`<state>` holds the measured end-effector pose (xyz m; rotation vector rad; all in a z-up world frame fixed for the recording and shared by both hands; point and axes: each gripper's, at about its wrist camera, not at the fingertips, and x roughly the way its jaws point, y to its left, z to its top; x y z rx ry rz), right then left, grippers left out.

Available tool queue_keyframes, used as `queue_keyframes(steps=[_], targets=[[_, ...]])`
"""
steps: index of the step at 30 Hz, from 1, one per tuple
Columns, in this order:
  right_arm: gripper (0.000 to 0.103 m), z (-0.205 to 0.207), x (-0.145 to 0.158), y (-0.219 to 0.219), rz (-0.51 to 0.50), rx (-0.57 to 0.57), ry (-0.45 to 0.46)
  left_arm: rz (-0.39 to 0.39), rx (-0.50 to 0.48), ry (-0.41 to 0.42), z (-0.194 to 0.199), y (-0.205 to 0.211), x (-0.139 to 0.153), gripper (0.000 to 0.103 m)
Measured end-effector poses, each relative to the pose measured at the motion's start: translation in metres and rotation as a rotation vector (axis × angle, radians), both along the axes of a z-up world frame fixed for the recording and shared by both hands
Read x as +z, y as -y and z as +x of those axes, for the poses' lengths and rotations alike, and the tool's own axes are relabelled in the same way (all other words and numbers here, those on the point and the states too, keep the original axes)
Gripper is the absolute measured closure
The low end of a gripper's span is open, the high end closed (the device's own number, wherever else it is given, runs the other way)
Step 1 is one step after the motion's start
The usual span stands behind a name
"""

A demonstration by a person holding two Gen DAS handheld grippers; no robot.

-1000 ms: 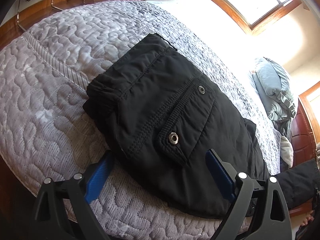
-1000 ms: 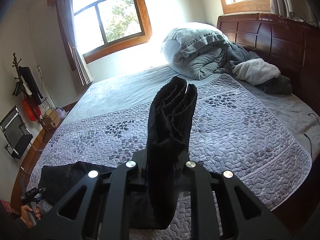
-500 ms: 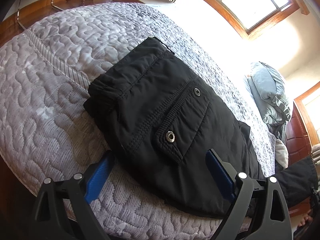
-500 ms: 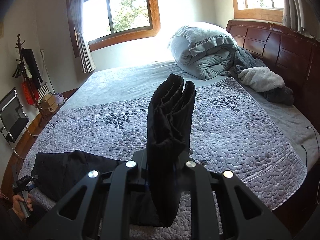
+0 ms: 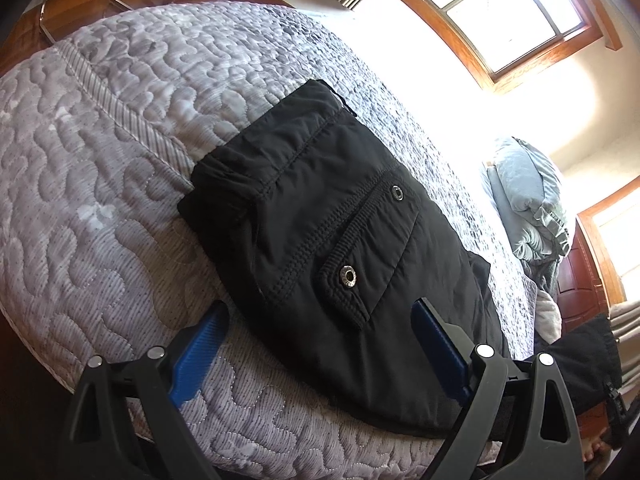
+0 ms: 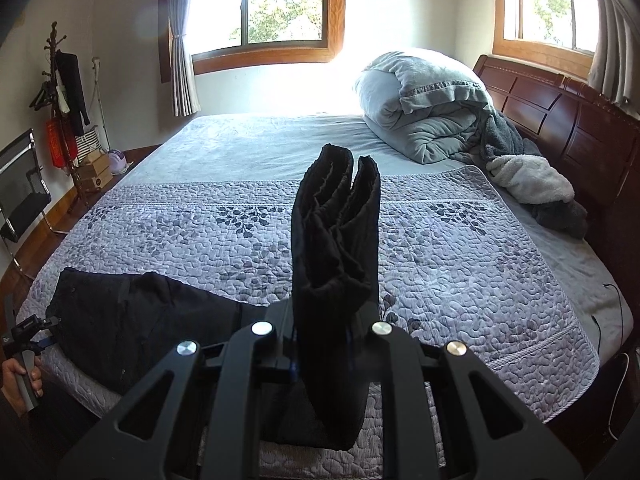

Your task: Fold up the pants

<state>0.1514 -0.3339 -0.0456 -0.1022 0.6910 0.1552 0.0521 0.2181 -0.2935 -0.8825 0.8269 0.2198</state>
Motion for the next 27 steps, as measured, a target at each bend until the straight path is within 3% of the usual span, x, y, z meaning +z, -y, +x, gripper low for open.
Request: queue_keyframes(steps=[11,27], targets=[[0.088,0.0,-0.013,-0.036,-0.086,0.045,-0.02,-0.024,0.012,0.02,-0.015,-0.009,-0.002,0.01],[0.088,-0.006,-0.03,-0.068,-0.123,0.083,-0.047,-0.056,0.018,0.041,-0.025,-0.013,-0.002,0.01]])
